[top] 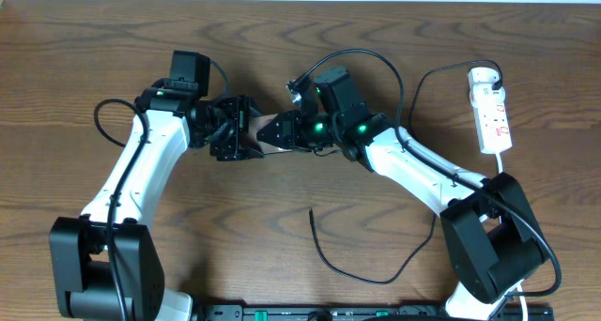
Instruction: Plug charger to phone and switch on socket
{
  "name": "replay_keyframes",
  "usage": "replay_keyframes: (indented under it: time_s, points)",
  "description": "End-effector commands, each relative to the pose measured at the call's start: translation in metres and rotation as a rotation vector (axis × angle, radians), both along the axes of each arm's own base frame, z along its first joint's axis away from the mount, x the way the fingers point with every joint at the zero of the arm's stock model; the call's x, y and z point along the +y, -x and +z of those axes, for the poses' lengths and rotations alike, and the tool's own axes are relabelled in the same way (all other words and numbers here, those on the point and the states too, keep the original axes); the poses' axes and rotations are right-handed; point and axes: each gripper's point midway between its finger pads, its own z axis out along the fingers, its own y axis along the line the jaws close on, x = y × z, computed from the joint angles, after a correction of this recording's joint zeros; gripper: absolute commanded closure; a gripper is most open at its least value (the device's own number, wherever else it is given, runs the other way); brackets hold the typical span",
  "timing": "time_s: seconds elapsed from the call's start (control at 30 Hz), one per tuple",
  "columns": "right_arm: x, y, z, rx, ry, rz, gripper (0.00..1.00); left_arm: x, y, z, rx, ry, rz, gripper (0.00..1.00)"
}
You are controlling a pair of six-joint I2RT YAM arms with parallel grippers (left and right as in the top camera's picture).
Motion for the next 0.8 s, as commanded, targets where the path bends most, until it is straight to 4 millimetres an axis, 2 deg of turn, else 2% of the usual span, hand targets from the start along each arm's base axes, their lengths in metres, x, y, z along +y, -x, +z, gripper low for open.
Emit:
replay_keyframes:
  time_s: [0.0,0.17,0.47,0.5,0.53,0.57,0.63,0.77]
  points:
    - [0.0036,-0.0013,0.0005,0.0,0.002,0.001,0.73,-0.0035,-0.0051,0.0145,-0.049,0.003,-0.012,0.93]
    - [0.0036,-0.0014,0.0005,-0.001,0.002,0.0,0.84,-0.003,-0.0052,0.0142,-0.049,0.0,-0.011,0.93]
    - [0.0036,-0.0013,0.0006,0.0,0.001,0.001,0.93,-0.003,-0.0052,0.0142,-0.049,0.0,-0.011,0.92]
    - [0.0036,-0.0013,0.0006,0.0,0.001,0.001,0.93,-0.003,-0.0052,0.0142,-0.049,0.0,-0.011,0.85]
    - [0.0036,-0.0014,0.0005,-0.001,0.002,0.0,0.94,-0.003,-0.0052,0.0142,-0.049,0.0,-0.011,0.63]
    - [0.0036,-0.0013,0.0006,0.0,0.001,0.001,0.95,-0.003,-0.0052,0.0142,-0.049,0.0,-0.011,0.36]
    - [0.0036,-0.0013,0.0006,0.0,0.001,0.001,0.96,-0.003,-0.0053,0.0142,-0.049,0.0,-0.011,0.14]
    - [0.0036,-0.0014,0.0005,-0.001,0.002,0.0,0.99,-0.003,-0.0053,0.0142,-0.049,0.0,-0.011,0.09]
